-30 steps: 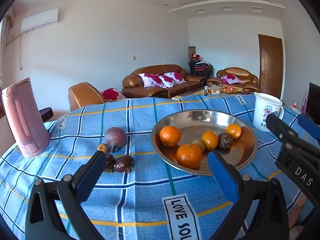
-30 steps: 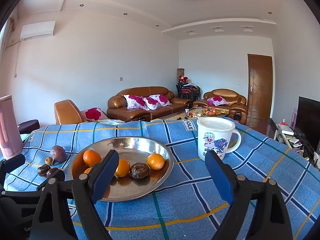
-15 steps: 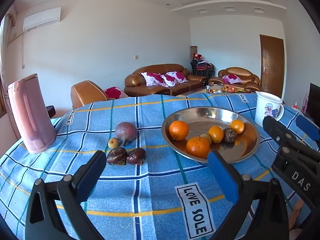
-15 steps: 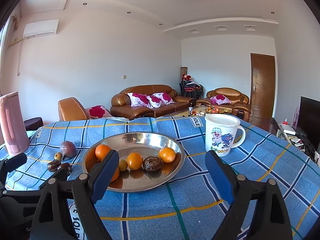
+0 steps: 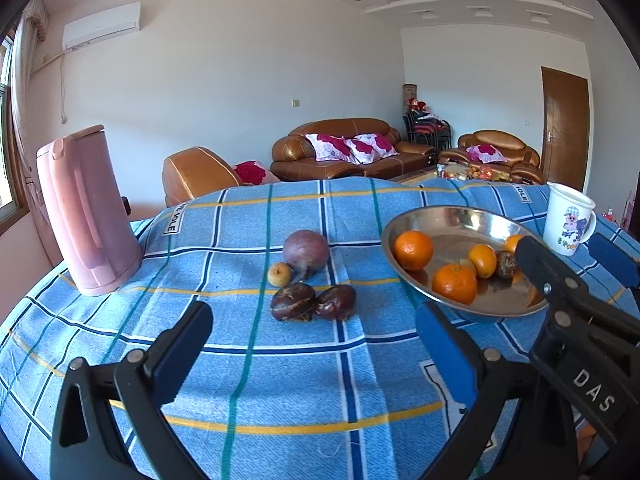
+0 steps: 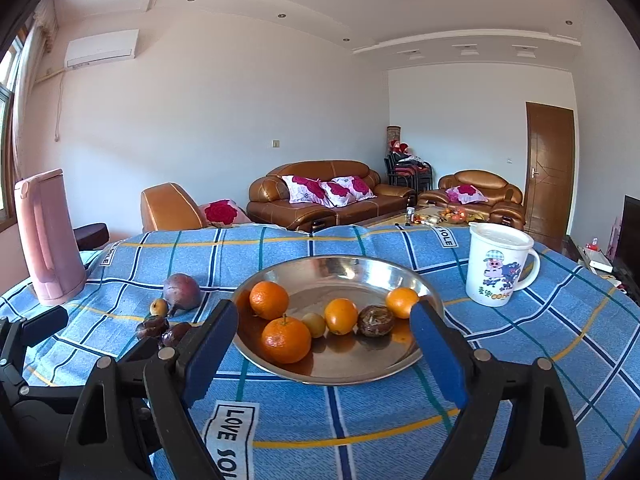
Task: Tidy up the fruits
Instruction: 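Withdraw both open tools from the plate toward the remaining fruit, then grasp a dark brown fruit with the right tool while the left grasps another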
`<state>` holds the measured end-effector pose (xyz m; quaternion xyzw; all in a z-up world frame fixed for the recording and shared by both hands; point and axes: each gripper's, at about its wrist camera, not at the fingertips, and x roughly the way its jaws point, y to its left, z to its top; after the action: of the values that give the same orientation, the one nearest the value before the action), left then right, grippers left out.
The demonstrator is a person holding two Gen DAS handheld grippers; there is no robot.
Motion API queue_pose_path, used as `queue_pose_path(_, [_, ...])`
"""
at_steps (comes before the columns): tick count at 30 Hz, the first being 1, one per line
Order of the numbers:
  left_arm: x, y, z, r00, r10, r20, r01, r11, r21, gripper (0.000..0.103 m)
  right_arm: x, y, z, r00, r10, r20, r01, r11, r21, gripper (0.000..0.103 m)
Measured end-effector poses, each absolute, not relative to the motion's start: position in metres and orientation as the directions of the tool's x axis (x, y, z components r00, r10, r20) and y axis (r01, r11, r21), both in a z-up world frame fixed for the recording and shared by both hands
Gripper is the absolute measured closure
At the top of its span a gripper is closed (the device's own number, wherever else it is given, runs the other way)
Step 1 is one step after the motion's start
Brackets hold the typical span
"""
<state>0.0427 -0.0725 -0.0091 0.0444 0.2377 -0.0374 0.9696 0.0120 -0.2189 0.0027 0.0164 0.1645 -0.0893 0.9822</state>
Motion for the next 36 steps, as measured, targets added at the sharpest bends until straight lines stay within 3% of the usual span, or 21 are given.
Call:
queue_pose_path(15, [0.082,0.003,-0.015,0.861,0.157,-0.484,-0.089,0.983,0.159,0.0,0.046,-0.175,0.0,0.926,-0.078,-0.368,0.091,0.996,0.018,0.014])
queue_pose_path(22, [0.115,0.036,-0.021,0.8,0.275,-0.533,-0.204,0.961,0.189,0.0,0.073,-0.152,-0.006,0.894,0.003,-0.447,0.015,0.999,0.036,0.014])
queue_pose_path(25, [0.124,0.05,-0.028,0.767,0.255,-0.589,-0.219,0.967,0.134,0.0,0.09,-0.136,-0.013,0.861,0.035,-0.507,-0.029,0.999,0.02,0.025])
queue_pose_path(27, [0.126,0.056,-0.031,0.754,0.234,-0.614,-0.219,0.97,0.101,0.0,0.104,-0.127,-0.019,0.823,0.057,-0.565,-0.061,0.998,0.011,0.04])
queue_pose_path(28, [0.127,0.058,-0.033,0.75,0.227,-0.622,-0.22,0.971,0.089,0.0,0.11,-0.123,-0.023,0.803,0.072,-0.592,-0.079,0.997,0.013,0.043])
queue_pose_path(36, [0.126,0.049,-0.032,0.761,0.215,-0.612,-0.188,0.976,0.109,0.0,0.145,-0.12,-0.045,0.687,0.132,-0.715,-0.11,0.991,0.078,0.046])
